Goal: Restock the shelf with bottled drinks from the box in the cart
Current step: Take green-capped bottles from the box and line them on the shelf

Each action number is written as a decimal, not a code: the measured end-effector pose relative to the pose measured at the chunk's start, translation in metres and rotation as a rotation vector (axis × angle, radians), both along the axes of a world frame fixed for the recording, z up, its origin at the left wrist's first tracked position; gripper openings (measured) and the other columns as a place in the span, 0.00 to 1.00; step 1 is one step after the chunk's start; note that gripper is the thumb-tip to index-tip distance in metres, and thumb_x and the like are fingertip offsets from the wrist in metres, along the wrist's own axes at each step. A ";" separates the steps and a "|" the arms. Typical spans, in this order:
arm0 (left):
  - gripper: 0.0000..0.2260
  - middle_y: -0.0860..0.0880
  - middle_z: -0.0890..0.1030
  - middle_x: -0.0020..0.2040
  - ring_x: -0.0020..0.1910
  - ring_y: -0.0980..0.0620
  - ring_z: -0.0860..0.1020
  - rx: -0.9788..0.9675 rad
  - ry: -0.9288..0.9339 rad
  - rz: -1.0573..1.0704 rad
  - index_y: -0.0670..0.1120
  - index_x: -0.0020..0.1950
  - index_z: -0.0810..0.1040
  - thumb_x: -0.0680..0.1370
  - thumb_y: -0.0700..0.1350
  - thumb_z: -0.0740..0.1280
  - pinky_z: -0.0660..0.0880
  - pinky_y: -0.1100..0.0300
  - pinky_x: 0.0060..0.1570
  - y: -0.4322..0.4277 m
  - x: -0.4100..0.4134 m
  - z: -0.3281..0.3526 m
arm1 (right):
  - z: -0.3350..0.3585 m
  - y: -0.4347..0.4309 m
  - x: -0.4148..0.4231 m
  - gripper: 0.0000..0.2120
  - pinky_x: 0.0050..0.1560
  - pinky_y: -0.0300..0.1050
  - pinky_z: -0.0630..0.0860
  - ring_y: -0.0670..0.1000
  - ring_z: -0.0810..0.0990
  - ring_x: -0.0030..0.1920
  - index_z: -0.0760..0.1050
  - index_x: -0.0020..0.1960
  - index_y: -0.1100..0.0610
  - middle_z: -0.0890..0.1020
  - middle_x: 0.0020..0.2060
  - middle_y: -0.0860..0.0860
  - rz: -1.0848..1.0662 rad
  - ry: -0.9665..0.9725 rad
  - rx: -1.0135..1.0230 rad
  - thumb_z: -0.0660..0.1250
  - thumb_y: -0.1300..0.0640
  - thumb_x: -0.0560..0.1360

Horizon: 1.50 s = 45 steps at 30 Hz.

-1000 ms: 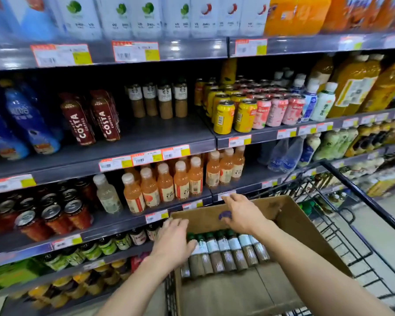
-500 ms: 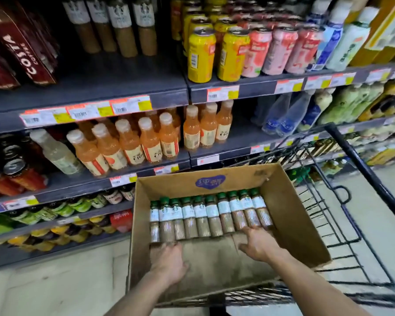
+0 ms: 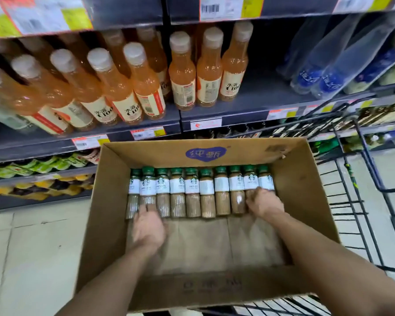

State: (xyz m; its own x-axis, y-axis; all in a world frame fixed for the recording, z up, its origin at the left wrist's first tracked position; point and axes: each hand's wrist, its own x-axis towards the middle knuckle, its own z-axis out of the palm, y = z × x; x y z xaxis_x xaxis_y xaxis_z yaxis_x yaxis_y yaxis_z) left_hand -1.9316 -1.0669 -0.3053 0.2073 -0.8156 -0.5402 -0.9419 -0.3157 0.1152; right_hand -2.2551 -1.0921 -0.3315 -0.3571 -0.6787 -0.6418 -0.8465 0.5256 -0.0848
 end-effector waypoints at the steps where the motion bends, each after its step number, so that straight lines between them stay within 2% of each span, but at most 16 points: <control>1: 0.16 0.43 0.69 0.64 0.63 0.43 0.71 -0.027 -0.012 0.037 0.44 0.64 0.72 0.78 0.48 0.65 0.73 0.50 0.61 -0.005 0.000 -0.004 | -0.005 -0.008 -0.004 0.16 0.51 0.50 0.74 0.60 0.79 0.59 0.73 0.58 0.54 0.79 0.58 0.56 -0.013 -0.001 -0.038 0.61 0.46 0.77; 4: 0.22 0.42 0.70 0.63 0.62 0.41 0.71 -0.107 -0.037 0.105 0.43 0.65 0.69 0.76 0.51 0.68 0.73 0.47 0.57 -0.015 0.000 -0.015 | -0.018 -0.032 -0.013 0.19 0.55 0.52 0.75 0.61 0.78 0.60 0.73 0.61 0.56 0.78 0.60 0.58 -0.035 -0.010 -0.109 0.64 0.44 0.78; 7: 0.29 0.39 0.69 0.63 0.63 0.37 0.70 -0.133 -0.048 0.167 0.39 0.69 0.67 0.75 0.54 0.71 0.71 0.45 0.59 -0.020 0.005 -0.028 | -0.032 -0.053 -0.021 0.25 0.58 0.52 0.75 0.62 0.78 0.62 0.73 0.64 0.59 0.79 0.61 0.59 -0.074 -0.033 -0.130 0.67 0.41 0.77; 11: 0.32 0.37 0.69 0.65 0.64 0.36 0.68 -0.119 -0.034 0.272 0.37 0.70 0.66 0.76 0.56 0.71 0.69 0.43 0.63 -0.020 0.012 -0.040 | -0.043 -0.076 -0.029 0.33 0.59 0.50 0.76 0.60 0.78 0.63 0.73 0.66 0.59 0.79 0.64 0.58 -0.101 -0.035 0.027 0.70 0.37 0.72; 14: 0.32 0.37 0.69 0.65 0.64 0.36 0.69 -0.132 -0.037 0.282 0.37 0.70 0.66 0.76 0.56 0.71 0.69 0.44 0.63 -0.023 0.011 -0.042 | -0.048 -0.091 -0.032 0.24 0.52 0.45 0.76 0.54 0.80 0.53 0.80 0.52 0.56 0.82 0.60 0.55 -0.075 -0.107 0.082 0.73 0.37 0.68; 16: 0.29 0.37 0.69 0.64 0.63 0.37 0.69 -0.143 -0.023 0.298 0.37 0.68 0.67 0.76 0.54 0.71 0.71 0.44 0.60 -0.026 0.010 -0.041 | -0.051 -0.094 -0.033 0.23 0.55 0.44 0.77 0.51 0.81 0.54 0.82 0.53 0.55 0.84 0.58 0.52 -0.049 -0.151 0.083 0.73 0.38 0.68; 18: 0.27 0.37 0.70 0.64 0.63 0.37 0.69 -0.144 -0.018 0.291 0.37 0.67 0.68 0.76 0.52 0.70 0.71 0.45 0.58 -0.028 0.009 -0.041 | -0.051 -0.093 -0.035 0.24 0.57 0.47 0.79 0.52 0.82 0.56 0.82 0.56 0.57 0.85 0.56 0.53 -0.095 -0.186 0.041 0.76 0.42 0.68; 21: 0.26 0.37 0.70 0.64 0.63 0.37 0.70 -0.153 -0.004 0.291 0.36 0.66 0.69 0.76 0.51 0.69 0.71 0.45 0.59 -0.028 0.012 -0.040 | -0.048 -0.085 -0.035 0.26 0.52 0.47 0.79 0.56 0.83 0.54 0.80 0.55 0.58 0.85 0.53 0.56 -0.213 -0.198 -0.023 0.78 0.43 0.64; 25: 0.26 0.35 0.71 0.62 0.61 0.35 0.71 -0.198 0.051 0.263 0.35 0.66 0.69 0.75 0.48 0.71 0.70 0.44 0.60 -0.022 0.011 -0.036 | -0.037 -0.069 -0.027 0.37 0.60 0.51 0.77 0.59 0.79 0.61 0.74 0.64 0.58 0.81 0.59 0.58 -0.266 -0.152 -0.115 0.79 0.40 0.63; 27: 0.26 0.36 0.72 0.61 0.61 0.35 0.71 -0.206 0.083 0.251 0.35 0.67 0.69 0.75 0.47 0.72 0.69 0.44 0.62 -0.017 0.010 -0.030 | -0.032 -0.056 -0.020 0.36 0.60 0.51 0.76 0.60 0.78 0.61 0.71 0.66 0.56 0.79 0.60 0.59 -0.277 -0.172 -0.194 0.78 0.42 0.64; 30: 0.25 0.38 0.72 0.61 0.61 0.37 0.71 -0.226 0.132 0.221 0.37 0.66 0.70 0.75 0.47 0.72 0.69 0.45 0.62 -0.006 0.008 -0.018 | -0.024 -0.035 -0.011 0.31 0.50 0.47 0.74 0.60 0.80 0.56 0.70 0.65 0.53 0.82 0.56 0.56 -0.287 -0.190 -0.279 0.77 0.47 0.67; 34: 0.27 0.41 0.72 0.61 0.63 0.40 0.71 -0.268 0.233 0.174 0.39 0.69 0.69 0.76 0.49 0.72 0.69 0.46 0.65 0.007 0.005 0.006 | 0.003 -0.017 0.000 0.27 0.46 0.45 0.71 0.57 0.81 0.49 0.70 0.65 0.52 0.83 0.50 0.52 -0.240 -0.273 -0.402 0.76 0.51 0.69; 36: 0.27 0.41 0.72 0.62 0.64 0.40 0.71 -0.288 0.283 0.160 0.40 0.70 0.69 0.76 0.50 0.72 0.69 0.46 0.65 0.011 0.005 0.022 | 0.028 -0.013 0.011 0.26 0.47 0.47 0.74 0.53 0.80 0.47 0.71 0.64 0.50 0.83 0.48 0.49 -0.239 -0.330 -0.476 0.76 0.52 0.70; 40: 0.28 0.41 0.71 0.62 0.63 0.40 0.71 -0.334 0.412 0.141 0.40 0.71 0.68 0.76 0.49 0.72 0.69 0.48 0.64 0.011 0.004 0.058 | 0.082 -0.012 0.049 0.25 0.55 0.53 0.78 0.54 0.82 0.53 0.71 0.63 0.51 0.84 0.53 0.50 -0.213 -0.438 -0.634 0.76 0.52 0.69; 45: 0.26 0.44 0.71 0.62 0.64 0.43 0.71 -0.427 0.508 0.114 0.42 0.70 0.69 0.75 0.49 0.72 0.69 0.49 0.65 0.005 0.017 0.109 | 0.148 -0.012 0.110 0.26 0.56 0.49 0.78 0.48 0.81 0.52 0.69 0.63 0.46 0.82 0.53 0.45 -0.161 -0.506 -0.811 0.77 0.49 0.69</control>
